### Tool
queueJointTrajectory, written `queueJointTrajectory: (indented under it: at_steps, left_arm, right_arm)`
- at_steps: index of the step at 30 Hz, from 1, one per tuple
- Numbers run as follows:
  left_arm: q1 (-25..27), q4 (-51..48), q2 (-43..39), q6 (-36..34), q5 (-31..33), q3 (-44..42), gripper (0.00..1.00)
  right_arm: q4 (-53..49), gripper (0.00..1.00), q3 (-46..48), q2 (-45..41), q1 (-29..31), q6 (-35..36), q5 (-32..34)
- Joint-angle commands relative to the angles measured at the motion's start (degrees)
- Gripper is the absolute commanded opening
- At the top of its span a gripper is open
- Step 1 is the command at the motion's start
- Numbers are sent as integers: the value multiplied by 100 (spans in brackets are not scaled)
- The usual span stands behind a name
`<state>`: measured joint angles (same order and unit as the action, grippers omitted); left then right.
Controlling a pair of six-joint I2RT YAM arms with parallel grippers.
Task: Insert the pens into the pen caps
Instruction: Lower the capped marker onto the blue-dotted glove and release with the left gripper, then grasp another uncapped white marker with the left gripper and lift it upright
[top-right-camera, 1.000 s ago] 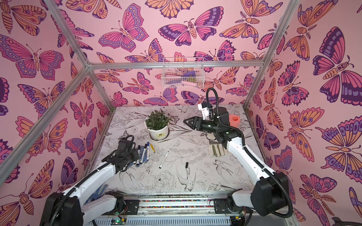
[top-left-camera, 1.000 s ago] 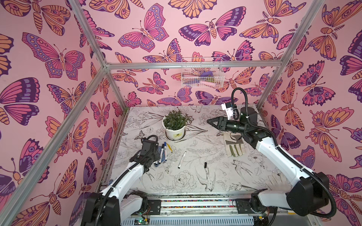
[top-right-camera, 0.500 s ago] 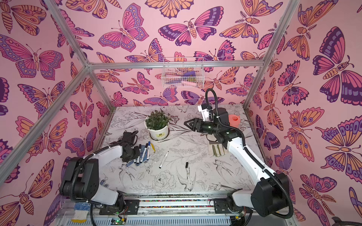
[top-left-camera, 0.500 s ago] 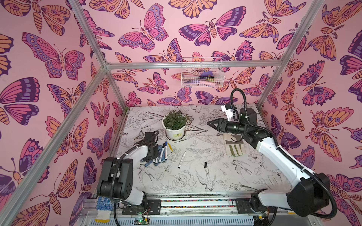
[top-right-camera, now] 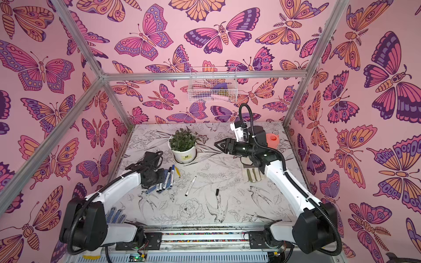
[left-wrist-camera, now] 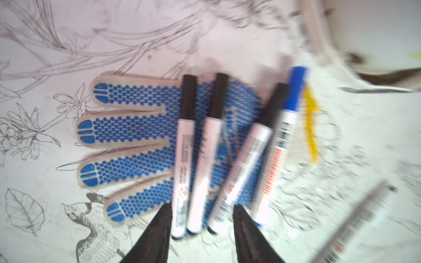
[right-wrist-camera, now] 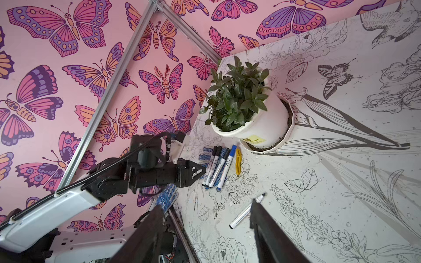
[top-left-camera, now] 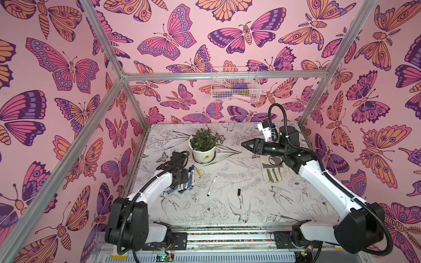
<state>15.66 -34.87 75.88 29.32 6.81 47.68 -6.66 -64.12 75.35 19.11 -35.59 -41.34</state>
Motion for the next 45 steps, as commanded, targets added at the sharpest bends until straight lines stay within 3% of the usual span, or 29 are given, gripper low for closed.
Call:
queueJointTrajectory:
  at_steps: [1, 9, 12, 17, 25, 30, 32, 40, 45]
  left_arm:
    - [452, -350, -194, 332, 64, 14, 48]
    - [1813, 244, 862, 141, -779, 324, 56]
    - [2058, 355, 1415, -48, -808, 607, 61]
    - [2253, 446, 2088, -376, -930, 937, 59]
    - [2432, 310, 2536, -305, -828, 921, 37]
    - [2501, 297, 2594, -345, -875, 999, 6]
    - [2473, 341, 2414, -351, -869, 1093, 0]
    - [2403, 2368, 900, -657, -1792, 885, 0]
    - [2415, 3181, 587, -507, -1882, 763, 0]
  right_arm:
    - [135, 63, -64, -123, -13, 17, 29]
    - [239, 62, -38, -78, -18, -84, 36]
    - [227, 62, -37, -88, -15, -81, 36]
    - [122, 62, -9, -150, -14, -15, 56]
    - [-46, 61, 57, -259, -15, 114, 183]
    - [-78, 61, 76, -187, -14, 105, 176]
    - [-131, 61, 96, -138, -4, 112, 178]
    - [-618, 61, 53, 243, 323, 450, 165]
    - [-933, 59, -158, 586, 639, 702, 157]
